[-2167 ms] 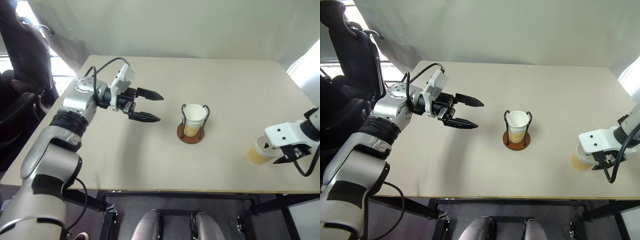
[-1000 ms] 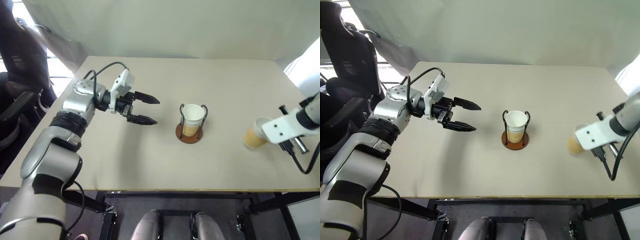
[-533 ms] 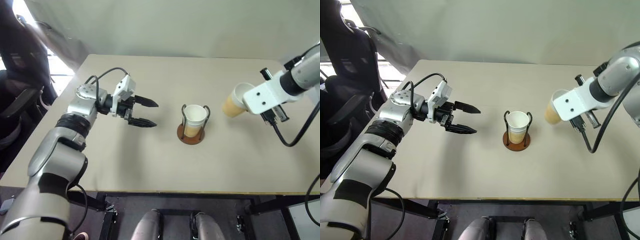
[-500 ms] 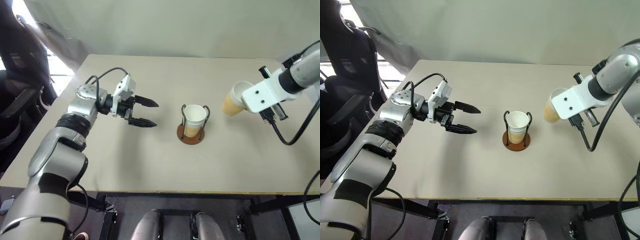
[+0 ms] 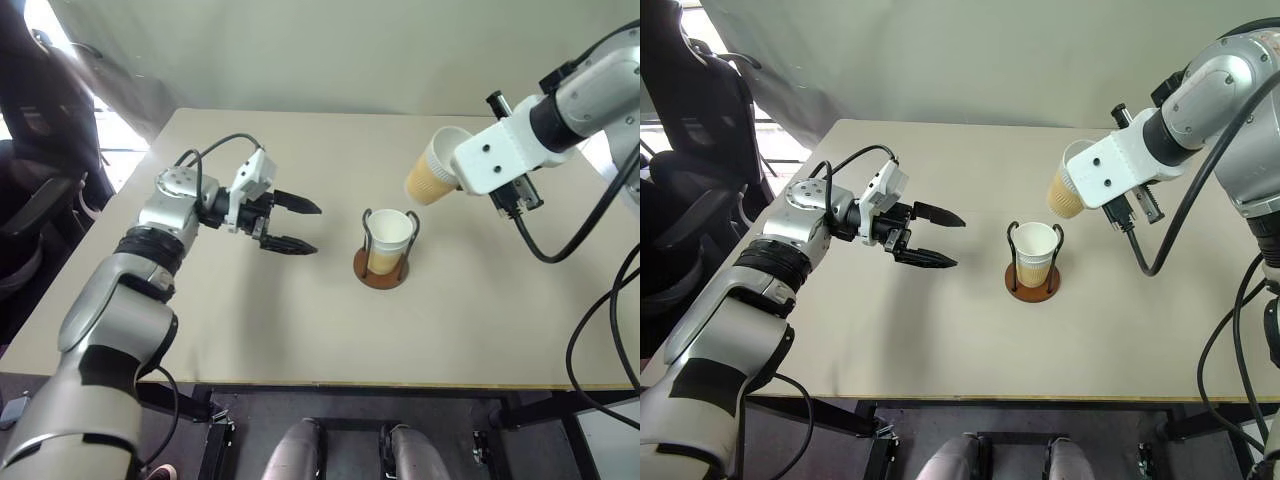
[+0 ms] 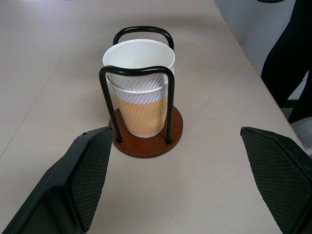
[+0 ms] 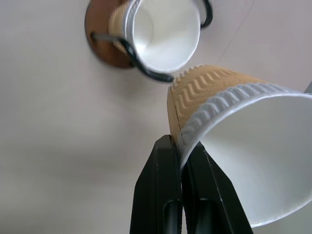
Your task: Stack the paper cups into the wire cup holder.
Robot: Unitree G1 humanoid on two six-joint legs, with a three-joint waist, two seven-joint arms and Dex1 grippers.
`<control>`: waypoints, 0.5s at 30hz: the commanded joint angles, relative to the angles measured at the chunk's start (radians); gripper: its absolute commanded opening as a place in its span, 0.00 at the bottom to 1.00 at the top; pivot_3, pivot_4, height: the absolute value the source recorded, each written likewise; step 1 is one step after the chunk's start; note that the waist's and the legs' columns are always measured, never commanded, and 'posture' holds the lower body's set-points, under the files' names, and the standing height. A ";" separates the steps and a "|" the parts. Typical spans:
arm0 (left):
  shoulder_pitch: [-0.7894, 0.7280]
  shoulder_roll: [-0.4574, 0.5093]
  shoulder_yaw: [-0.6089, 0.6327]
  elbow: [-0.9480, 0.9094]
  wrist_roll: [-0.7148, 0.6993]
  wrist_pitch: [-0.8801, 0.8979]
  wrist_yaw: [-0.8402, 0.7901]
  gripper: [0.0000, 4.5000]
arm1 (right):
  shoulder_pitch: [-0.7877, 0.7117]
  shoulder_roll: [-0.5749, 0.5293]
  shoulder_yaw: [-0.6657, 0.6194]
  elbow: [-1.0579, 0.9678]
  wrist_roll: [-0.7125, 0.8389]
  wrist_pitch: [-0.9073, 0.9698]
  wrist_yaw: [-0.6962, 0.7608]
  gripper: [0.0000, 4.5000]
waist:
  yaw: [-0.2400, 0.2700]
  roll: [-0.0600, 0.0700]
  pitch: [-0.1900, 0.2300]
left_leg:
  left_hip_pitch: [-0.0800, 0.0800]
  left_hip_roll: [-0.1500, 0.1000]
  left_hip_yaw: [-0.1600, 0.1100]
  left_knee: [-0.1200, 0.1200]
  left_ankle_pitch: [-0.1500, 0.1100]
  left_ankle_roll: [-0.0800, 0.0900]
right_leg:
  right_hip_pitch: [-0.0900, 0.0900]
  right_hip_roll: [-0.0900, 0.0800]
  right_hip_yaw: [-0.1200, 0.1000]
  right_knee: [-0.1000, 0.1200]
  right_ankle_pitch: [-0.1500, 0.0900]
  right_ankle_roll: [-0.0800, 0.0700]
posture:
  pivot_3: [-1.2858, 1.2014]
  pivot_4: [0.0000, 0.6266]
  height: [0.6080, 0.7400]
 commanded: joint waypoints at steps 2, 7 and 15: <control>-0.039 0.009 0.028 -0.043 -0.012 0.019 -0.030 1.00 | -0.030 0.013 -0.005 -0.038 0.022 0.026 0.004 0.01 | 0.000 0.000 0.000 | 0.000 0.000 0.000 0.000 0.000 0.000 | 0.000 0.000 0.000 0.000 0.000 0.000 | 0.52 0.24 1.00; -0.044 0.009 0.030 -0.059 -0.016 0.033 -0.030 1.00 | -0.029 0.044 -0.003 -0.048 0.022 0.044 0.004 0.01 | -0.001 0.000 0.000 | 0.000 0.000 0.000 0.000 0.000 0.000 | 0.000 0.000 0.000 0.000 0.000 0.000 | 0.52 0.24 1.00; -0.039 0.011 0.033 -0.075 -0.018 0.040 -0.030 1.00 | -0.006 0.095 -0.006 -0.037 0.000 0.034 0.004 0.01 | -0.001 0.000 0.000 | 0.000 0.000 0.000 0.000 0.000 0.000 | 0.000 0.000 0.000 0.001 0.000 -0.001 | 0.52 0.24 1.00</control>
